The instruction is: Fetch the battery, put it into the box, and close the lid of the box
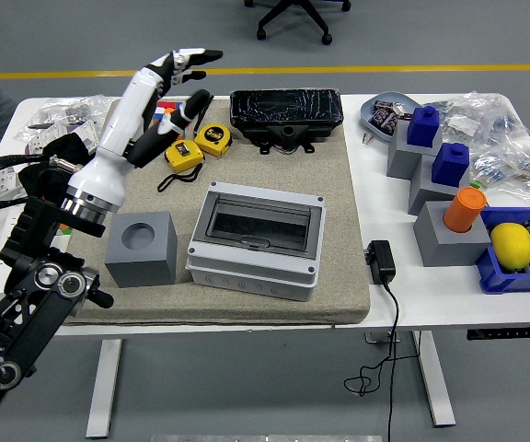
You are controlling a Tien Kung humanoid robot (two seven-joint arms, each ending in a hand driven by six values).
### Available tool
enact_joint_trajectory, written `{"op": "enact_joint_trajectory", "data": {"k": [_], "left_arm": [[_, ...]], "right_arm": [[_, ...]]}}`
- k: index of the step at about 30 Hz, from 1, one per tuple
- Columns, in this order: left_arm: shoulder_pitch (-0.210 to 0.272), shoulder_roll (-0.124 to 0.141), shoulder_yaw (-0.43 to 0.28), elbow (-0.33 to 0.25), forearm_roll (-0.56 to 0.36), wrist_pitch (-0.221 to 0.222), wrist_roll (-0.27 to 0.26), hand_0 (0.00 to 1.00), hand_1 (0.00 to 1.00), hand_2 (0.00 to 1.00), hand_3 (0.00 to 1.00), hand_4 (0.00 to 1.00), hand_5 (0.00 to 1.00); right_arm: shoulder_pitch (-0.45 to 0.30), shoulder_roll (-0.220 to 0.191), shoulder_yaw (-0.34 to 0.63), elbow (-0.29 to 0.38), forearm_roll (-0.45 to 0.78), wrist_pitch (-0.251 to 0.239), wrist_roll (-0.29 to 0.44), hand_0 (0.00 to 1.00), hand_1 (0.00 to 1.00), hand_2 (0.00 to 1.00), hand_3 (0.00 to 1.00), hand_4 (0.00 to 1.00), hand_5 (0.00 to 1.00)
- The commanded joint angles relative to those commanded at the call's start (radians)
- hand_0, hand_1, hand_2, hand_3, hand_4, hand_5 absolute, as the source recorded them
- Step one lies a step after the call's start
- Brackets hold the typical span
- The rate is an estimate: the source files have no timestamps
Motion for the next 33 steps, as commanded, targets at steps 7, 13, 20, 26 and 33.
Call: {"op": "enact_joint_trajectory", "data": {"k": [7,13,20,26,33], "left_arm": [[0.038,-0.002,-0.096,0.042,-0.267,-0.067,0.004,0.773,0.896,0.861,0.820,0.998,0.998],[0.067,0.003,-0.146,0.103,-0.376,-0.137,0.057,0.776,0.902,0.866,0.840,0.998,0.998],[0.094,-0.011,-0.182,0.182,-0.369,-0.172,0.106,0.752,0.899,0.870,0.852,0.998,0.998],[0.124,-0.028,-0.206,0.188,-0.247,-0.146,0.136,0.739,0.865,0.845,0.832,0.998,0.998],[0.140,-0.038,-0.219,0.176,-0.153,-0.107,0.137,0.726,0.834,0.818,0.813,0.998,0.998]], "right_arm": [[0.002,0.002,0.003,0.000,0.000,0.000,0.000,0.879,0.840,0.784,0.827,0.998,0.998],[0.002,0.004,0.006,0.000,0.000,-0.001,0.001,0.879,0.840,0.784,0.827,0.998,0.998],[0.003,0.006,0.006,0.000,0.000,-0.001,0.001,0.879,0.840,0.784,0.827,0.998,0.998],[0.003,0.007,0.006,0.000,0.001,-0.001,0.001,0.879,0.840,0.784,0.826,0.998,0.998],[0.003,0.008,0.003,0.000,0.001,-0.002,0.000,0.880,0.841,0.784,0.827,0.998,0.998]]}}
